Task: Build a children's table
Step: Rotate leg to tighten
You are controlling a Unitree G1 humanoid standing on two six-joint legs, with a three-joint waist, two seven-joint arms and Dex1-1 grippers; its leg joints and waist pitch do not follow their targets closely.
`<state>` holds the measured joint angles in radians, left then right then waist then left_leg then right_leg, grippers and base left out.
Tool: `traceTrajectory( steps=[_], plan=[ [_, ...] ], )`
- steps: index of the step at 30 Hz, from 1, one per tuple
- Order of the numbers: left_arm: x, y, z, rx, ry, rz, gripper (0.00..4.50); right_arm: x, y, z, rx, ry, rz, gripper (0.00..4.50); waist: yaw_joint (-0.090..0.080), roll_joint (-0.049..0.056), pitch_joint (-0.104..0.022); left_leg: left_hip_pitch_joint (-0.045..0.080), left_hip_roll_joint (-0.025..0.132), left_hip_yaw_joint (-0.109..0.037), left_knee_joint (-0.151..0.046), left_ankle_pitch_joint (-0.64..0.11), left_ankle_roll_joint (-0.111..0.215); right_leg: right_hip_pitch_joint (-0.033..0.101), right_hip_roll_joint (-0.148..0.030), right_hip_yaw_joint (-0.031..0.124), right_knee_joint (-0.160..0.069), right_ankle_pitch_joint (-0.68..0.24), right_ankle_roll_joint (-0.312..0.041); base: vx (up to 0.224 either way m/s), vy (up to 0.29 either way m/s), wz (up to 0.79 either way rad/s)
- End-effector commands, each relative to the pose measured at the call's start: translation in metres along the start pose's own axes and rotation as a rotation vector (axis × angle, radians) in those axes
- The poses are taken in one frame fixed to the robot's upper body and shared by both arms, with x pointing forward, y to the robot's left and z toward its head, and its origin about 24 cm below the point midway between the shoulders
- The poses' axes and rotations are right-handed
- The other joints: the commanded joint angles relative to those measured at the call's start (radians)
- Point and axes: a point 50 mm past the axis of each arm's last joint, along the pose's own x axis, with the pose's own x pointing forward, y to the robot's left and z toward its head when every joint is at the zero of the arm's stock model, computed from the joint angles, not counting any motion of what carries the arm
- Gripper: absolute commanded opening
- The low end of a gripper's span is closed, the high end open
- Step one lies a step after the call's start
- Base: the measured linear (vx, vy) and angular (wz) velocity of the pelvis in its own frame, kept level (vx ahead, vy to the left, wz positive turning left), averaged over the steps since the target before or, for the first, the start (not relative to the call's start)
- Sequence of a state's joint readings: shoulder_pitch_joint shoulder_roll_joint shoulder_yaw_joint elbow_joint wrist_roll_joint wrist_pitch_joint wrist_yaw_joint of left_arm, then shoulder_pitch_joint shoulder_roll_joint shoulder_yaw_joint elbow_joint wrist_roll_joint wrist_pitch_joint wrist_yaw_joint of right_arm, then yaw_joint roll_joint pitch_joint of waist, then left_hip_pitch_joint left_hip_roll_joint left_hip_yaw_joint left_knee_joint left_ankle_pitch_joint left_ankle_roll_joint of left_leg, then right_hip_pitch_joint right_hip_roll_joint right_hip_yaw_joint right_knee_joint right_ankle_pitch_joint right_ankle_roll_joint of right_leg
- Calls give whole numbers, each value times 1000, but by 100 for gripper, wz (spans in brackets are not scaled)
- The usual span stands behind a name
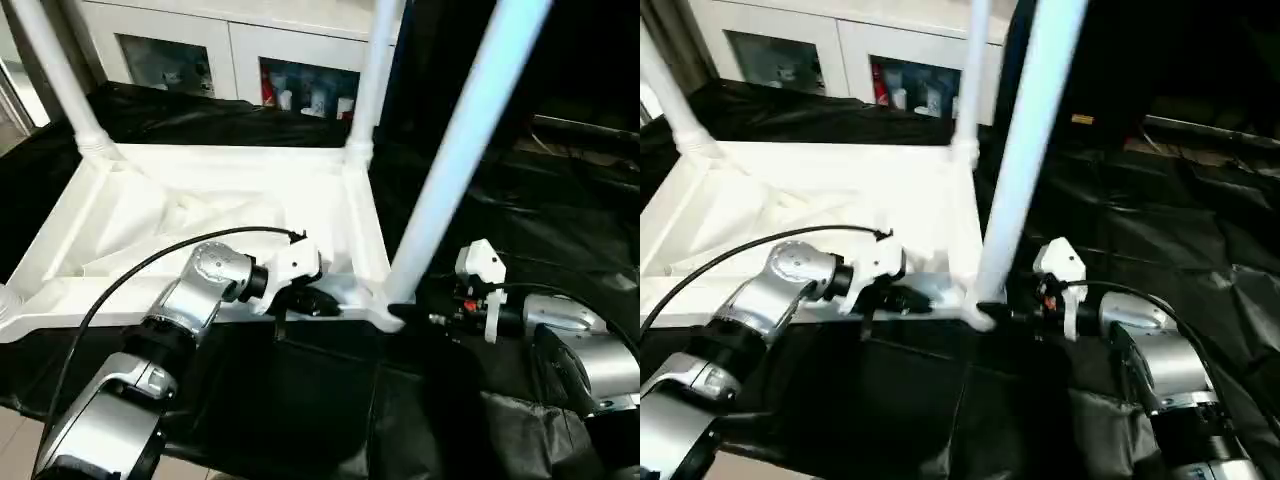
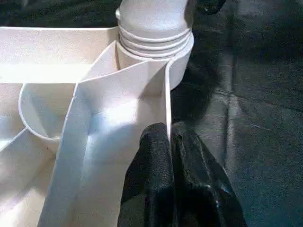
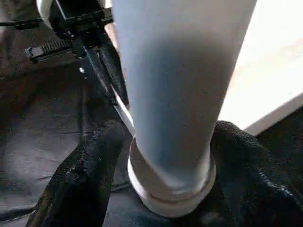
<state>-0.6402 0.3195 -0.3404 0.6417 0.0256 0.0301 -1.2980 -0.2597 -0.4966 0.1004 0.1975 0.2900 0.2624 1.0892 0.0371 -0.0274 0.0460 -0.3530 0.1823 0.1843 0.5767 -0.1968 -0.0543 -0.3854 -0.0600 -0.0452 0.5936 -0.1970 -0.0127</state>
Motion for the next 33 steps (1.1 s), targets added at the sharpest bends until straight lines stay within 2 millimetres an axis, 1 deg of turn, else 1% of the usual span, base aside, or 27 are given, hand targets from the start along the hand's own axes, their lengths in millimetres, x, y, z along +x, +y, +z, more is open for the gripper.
traceTrajectory(
  steps=[1, 2, 3, 4, 8, 10, 12, 13, 14, 15, 16, 17, 18, 19, 20, 21, 22, 23, 24, 25, 26, 27, 28, 29, 30, 32, 33],
  plan=[
    [3, -5, 1, 2, 6, -53, 0, -1, 3, 2, -1, -7, 26, 276, 4, -2, -53, 5, 59, -17, -60, -148, 83, 45, -88, 47, -61, -101, -279, 0, 0, 0],
    [3, -5, 1, 3, 5, -53, 0, 0, 3, 2, 3, -10, 28, 271, 5, -2, -53, 6, 58, -16, -60, -148, 81, 45, -86, 47, -61, -100, -279, 0, 0, 0],
    [3, -5, 1, 5, 3, -52, 0, 2, 3, 2, 13, -10, 41, 242, 6, -2, -53, 6, 58, -16, -60, -150, 80, 45, -86, 47, -61, -106, -278, 0, 0, 0],
    [3, -5, 2, 5, 3, -52, 0, 2, 3, 2, 14, -9, 42, 242, 6, -2, -53, 5, 58, -16, -61, -151, 78, 45, -87, 46, -61, -109, -277, 0, 0, 0],
    [2, -6, 2, 3, 4, -52, 0, 4, 2, -1, 23, -3, 52, 215, 5, -3, -54, 5, 57, -16, -59, -148, 73, 45, -86, 46, -60, -112, -274, 0, 0, 0],
    [2, -6, 1, -1, 3, -48, 0, 6, 0, -8, 41, 2, 56, 206, 5, -4, -55, 5, 56, -15, -57, -148, 73, 45, -87, 46, -60, -112, -276, 0, 0, 0],
    [3, -5, 0, -9, 5, -29, 0, 7, -2, -15, 58, 8, 51, 202, 5, -3, -54, 5, 56, -16, -58, -151, 72, 45, -86, 46, -61, -117, -276, 0, 0, 0],
    [4, -4, -1, -13, 9, -11, 0, 7, -5, -21, 72, 13, 36, 202, 2, -4, -53, 4, 56, -16, -57, -163, 70, 43, -88, 45, -62, -131, -280, 0, 0, 0],
    [6, -1, -1, -18, 15, 33, 0, 8, -11, -31, 99, 30, -31, 202, 2, -3, -51, 4, 55, -16, -58, -172, 67, 43, -88, 45, -65, -148, -277, 0, 0, 0],
    [8, 1, -2, -24, 18, 67, 0, 10, -15, -38, 112, 42, -84, 201, -4, -3, -50, 5, 55, -16, -59, -195, 58, 40, -88, 44, -68, -189, -275, 0, 0, 0],
    [10, 4, -2, -35, 22, 109, 0, 11, -19, -42, 125, 50, -134, 201, -6, -4, -45, 8, 54, -17, -61, -234, 43, 37, -87, 42, -76, -261, -259, 0, 0, 0],
    [12, 8, -1, -45, 24, 161, 0, 13, -22, -46, 135, 59, -194, 200, -9, -4, -43, 10, 54, -18, -62, -253, 36, 35, -86, 42, -80, -300, -250, 0, 0, 0],
    [15, 13, -1, -62, 25, 221, 0, 15, -27, -51, 156, 69, -280, 200, -11, -3, -43, 12, 53, -21, -63, -279, 20, 32, -87, 41, -86, -362, -227, 0, 0, 0],
    [17, 17, 0, -77, 28, 275, 0, 17, -31, -55, 183, 76, -357, 199, -14, -7, -43, 10, 52, -24, -65, -284, 9, 32, -86, 41, -86, -394, -208, -50, 14, -5],
    [20, 20, 2, -87, 31, 317, 0, 20, -33, -58, 205, 79, -418, 199, -17, -5, -42, 10, 51, -25, -66, -293, 3, 30, -86, 40, -88, -411, -200, -55, 20, -7],
    [22, 21, 2, -93, 33, 338, 0, 21, -33, -60, 219, 79, -449, 199, -20, -4, -42, 11, 51, -29, -67, -317, -10, 28, -86, 38, -90, -439, -185, -55, 20, -7],
    [25, 24, 5, -104, 33, 370, 0, 26, -30, -64, 246, 71, -506, 199, -22, -7, -41, 14, 52, -30, -68, -346, -13, 25, -85, 37, -96, -465, -171, 0, 0, 0],
    [30, 26, 8, -117, 30, 405, 0, 33, -26, -66, 267, 64, -564, 198, -22, -7, -41, 17, 50, -28, -67, -355, -12, 20, -86, 39, -100, -475, -166, 0, 0, 0],
    [34, 27, 10, -127, 28, 427, 0, 40, -22, -68, 278, 59, -609, 198, -24, -7, -41, 17, 51, -30, -69, -365, -14, 16, -87, 41, -102, -487, -158, 0, 0, 0],
    [43, 28, 16, -134, 20, 442, 0, 55, -15, -65, 290, 48, -670, 198, -24, -9, -40, 17, 50, -32, -71, -373, -16, 15, -86, 39, -105, -503, -144, 0, 0, 0],
    [44, 28, 16, -134, 19, 442, 0, 56, -14, -65, 291, 47, -672, 198, -27, -9, -39, 16, 49, -32, -72, -382, -17, 11, -85, 41, -108, -513, -139, 0, 0, 0],
    [49, 26, 19, -133, 15, 437, 0, 65, -10, -60, 295, 30, -679, 198, -26, -11, -41, 18, 48, -33, -72, -391, -18, 11, -86, 40, -109, -529, -127, 0, 0, 0],
    [56, 25, 24, -124, 10, 433, 0, 79, -5, -51, 293, -5, -689, 198, -26, -7, -41, 19, 47, -36, -73, -403, -15, 10, -87, 39, -112, -551, -115, 0, 0, 0],
    [57, 25, 24, -122, 10, 431, 0, 80, -5, -50, 291, -6, -688, 198, -28, -6, -39, 19, 46, -35, -72, -414, -15, 5, -86, 39, -116, -563, -109, 0, 0, 0],
    [62, 24, 27, -107, 3, 417, 0, 87, -3, -44, 272, -21, -683, 198, -30, -7, -38, 24, 45, -38, -71, -441, -18, 0, -86, 37, -121, -597, -99, 0, 0, 0],
    [64, 23, 28, -104, 1, 410, 0, 88, -3, -41, 265, -28, -680, 198, -34, -5, -37, 26, 45, -43, -73, -473, -18, 0, -87, 31, -127, -622, -83, 0, 0, 0],
    [65, 22, 29, -92, 4, 399, 0, 90, -4, -36, 256, -35, -674, 253, -35, 4, -38, 26, 46, -46, -77, -482, -18, 4, -86, 28, -129, -600, -84, 0, 0, 0]
  ],
)
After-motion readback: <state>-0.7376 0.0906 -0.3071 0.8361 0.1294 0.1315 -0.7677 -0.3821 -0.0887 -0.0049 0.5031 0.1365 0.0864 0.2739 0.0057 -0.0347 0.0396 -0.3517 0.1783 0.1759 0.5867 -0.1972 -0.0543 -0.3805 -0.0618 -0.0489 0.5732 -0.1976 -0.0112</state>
